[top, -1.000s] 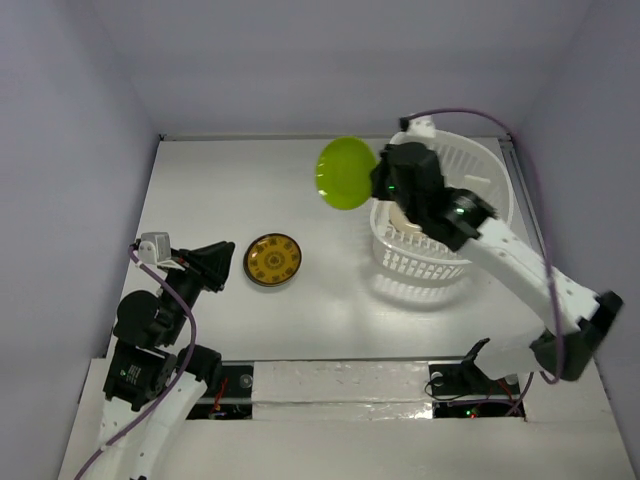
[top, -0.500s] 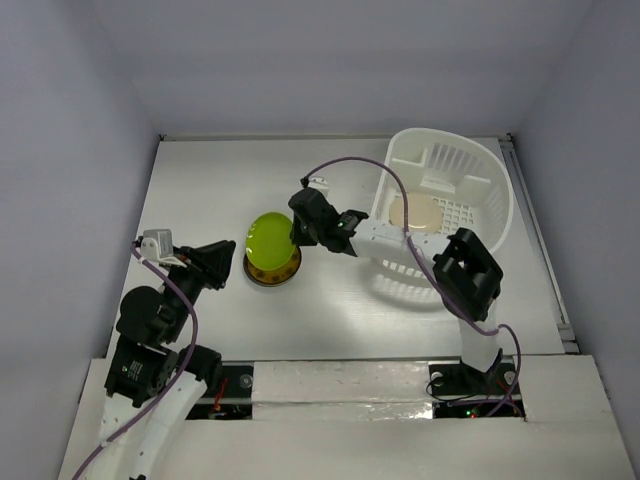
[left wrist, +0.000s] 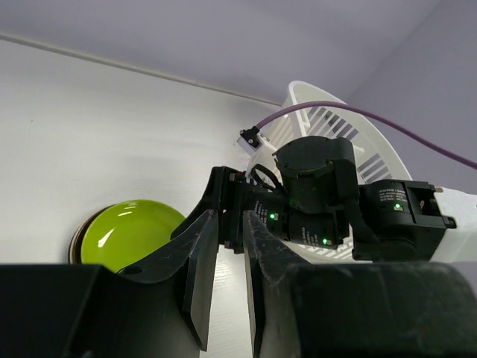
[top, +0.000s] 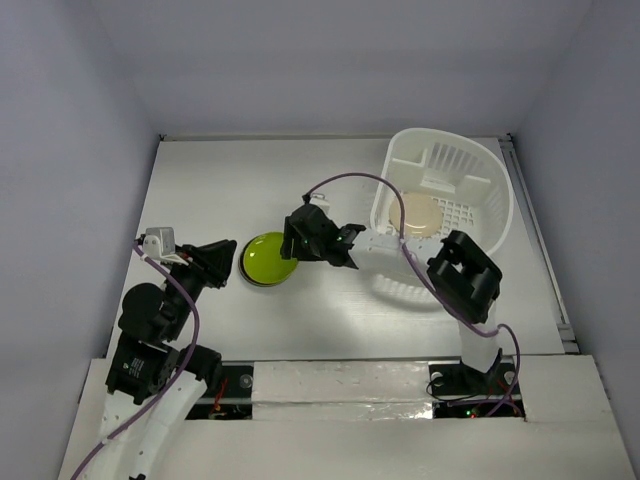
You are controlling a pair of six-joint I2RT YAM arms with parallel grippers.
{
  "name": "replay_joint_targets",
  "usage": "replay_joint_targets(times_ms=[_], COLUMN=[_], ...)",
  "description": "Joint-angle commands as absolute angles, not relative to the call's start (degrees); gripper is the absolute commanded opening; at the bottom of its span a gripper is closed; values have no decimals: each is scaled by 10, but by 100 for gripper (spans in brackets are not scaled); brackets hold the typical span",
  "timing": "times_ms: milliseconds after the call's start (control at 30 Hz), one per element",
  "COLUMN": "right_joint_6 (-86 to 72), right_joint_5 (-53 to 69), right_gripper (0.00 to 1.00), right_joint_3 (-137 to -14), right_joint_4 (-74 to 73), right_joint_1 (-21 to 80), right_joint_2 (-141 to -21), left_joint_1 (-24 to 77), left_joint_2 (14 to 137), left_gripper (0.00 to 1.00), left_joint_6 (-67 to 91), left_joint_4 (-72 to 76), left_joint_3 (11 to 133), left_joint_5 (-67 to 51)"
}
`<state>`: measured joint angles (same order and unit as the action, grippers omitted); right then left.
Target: Unload the plates from the dish rack
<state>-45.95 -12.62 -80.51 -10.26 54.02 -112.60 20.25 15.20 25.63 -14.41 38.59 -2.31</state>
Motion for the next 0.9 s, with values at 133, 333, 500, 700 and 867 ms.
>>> replay_joint_targets(times_ms=[133,333,500,700,867], right_joint_6=[-420,-381,-355,-318,-312], right_joint_5=[-223,-313,-216,-122,-19], right_gripper=[80,31,0,21,68], right_joint_3=[-796,-769,-680,-657,-671], right_joint_4=[-157,-218,-186,-207,-200], right_joint_1=[551,494,297,95,9], right_joint_2=[-986,-839,-707,-744,-847], left_joint_1=[202,202,202,202,202], left_joint_2=[156,154,152,143,146], left_gripper=[18,18,18,18,18], left_joint_6=[258,258,258,258,257], left_joint_4=[-122,-122,-120,-119,-117], left_joint_3=[386,385,384,383,383], left_joint_5=[-25,-27,-32,-33,-37])
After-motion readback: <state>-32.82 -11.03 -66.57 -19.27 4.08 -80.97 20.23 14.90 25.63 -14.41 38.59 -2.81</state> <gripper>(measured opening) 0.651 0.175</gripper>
